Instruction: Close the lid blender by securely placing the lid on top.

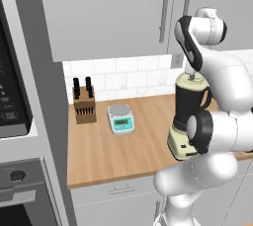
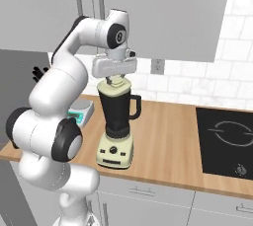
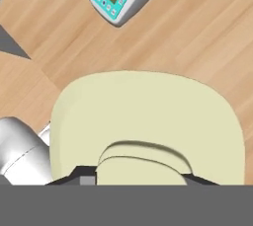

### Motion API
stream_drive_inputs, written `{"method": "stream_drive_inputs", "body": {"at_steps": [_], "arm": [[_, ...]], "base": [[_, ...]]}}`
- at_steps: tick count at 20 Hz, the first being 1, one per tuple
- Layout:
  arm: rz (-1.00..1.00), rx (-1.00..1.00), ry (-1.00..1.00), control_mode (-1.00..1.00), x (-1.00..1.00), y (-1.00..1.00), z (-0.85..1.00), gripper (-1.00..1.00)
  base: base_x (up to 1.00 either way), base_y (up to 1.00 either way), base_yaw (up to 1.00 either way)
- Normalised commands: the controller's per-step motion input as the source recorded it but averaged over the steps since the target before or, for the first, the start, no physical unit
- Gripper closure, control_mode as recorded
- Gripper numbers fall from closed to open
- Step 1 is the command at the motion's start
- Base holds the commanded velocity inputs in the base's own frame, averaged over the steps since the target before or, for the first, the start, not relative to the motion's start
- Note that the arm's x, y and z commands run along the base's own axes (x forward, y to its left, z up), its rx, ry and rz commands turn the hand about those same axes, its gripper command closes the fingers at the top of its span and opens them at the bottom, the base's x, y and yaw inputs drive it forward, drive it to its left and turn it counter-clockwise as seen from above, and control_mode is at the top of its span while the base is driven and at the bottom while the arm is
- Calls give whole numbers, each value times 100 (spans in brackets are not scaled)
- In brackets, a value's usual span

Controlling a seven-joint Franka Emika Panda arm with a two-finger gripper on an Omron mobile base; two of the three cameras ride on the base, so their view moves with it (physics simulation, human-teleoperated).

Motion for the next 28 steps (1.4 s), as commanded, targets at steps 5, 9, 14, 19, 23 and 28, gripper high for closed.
{"method": "stream_drive_inputs", "body": {"at_steps": [5, 9, 14, 19, 23, 28], "arm": [[0, 10, 19, -100, 0, 0, -11, 100], [0, 6, 1, -100, -2, 0, -10, 100], [0, -4, 0, -100, -7, 0, -52, 100], [0, -3, -5, -100, -9, -1, -48, 100], [0, 0, -19, -100, -4, -1, -2, 100], [0, 0, -8, -100, 0, 0, 0, -100]], "base": [[0, 0, 0], [0, 0, 0], [0, 0, 0], [0, 0, 0], [0, 0, 0], [0, 0, 0]]}}
